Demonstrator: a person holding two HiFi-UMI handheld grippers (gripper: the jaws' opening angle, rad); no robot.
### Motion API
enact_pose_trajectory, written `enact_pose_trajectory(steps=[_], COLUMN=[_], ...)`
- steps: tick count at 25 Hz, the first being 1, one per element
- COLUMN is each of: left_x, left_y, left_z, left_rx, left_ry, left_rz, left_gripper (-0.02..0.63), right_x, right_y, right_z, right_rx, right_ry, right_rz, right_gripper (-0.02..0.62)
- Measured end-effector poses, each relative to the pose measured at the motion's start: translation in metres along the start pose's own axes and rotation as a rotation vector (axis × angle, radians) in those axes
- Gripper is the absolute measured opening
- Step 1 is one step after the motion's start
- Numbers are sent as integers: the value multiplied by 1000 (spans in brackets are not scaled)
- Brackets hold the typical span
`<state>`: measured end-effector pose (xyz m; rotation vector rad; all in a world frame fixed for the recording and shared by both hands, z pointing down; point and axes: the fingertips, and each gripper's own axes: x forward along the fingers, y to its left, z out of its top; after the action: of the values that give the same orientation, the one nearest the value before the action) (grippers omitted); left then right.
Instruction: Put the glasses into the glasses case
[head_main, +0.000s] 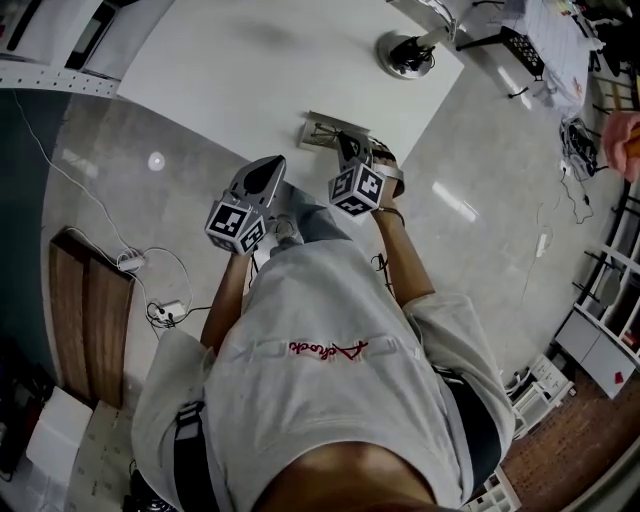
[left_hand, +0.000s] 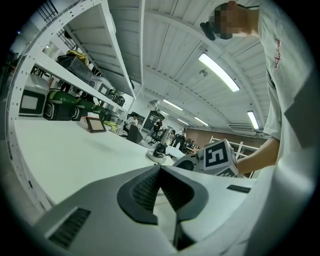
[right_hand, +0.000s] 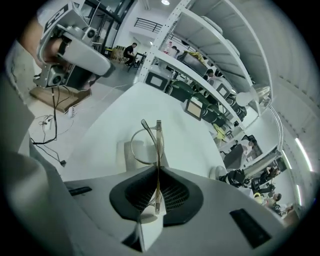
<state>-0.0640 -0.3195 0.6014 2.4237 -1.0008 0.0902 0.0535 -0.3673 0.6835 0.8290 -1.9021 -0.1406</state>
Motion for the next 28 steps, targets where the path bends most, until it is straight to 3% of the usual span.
enact_pose_trajectory(steps=[10, 19, 28], left_x=[-24, -27, -27], left_y=[14, 14, 13], left_z=[-1, 0, 3], left_rx=[-12, -11, -6], left_ry=[-10, -18, -23], left_rz=[69, 70, 66], left_gripper=[9, 9, 9], right_x=[34, 49, 45], right_y=[6, 17, 17], right_z=[-17, -21, -16], right_rx=[-10, -33, -30], right_ry=[94, 144, 120], right_rz=[34, 60, 64], right_gripper=[11, 14, 94])
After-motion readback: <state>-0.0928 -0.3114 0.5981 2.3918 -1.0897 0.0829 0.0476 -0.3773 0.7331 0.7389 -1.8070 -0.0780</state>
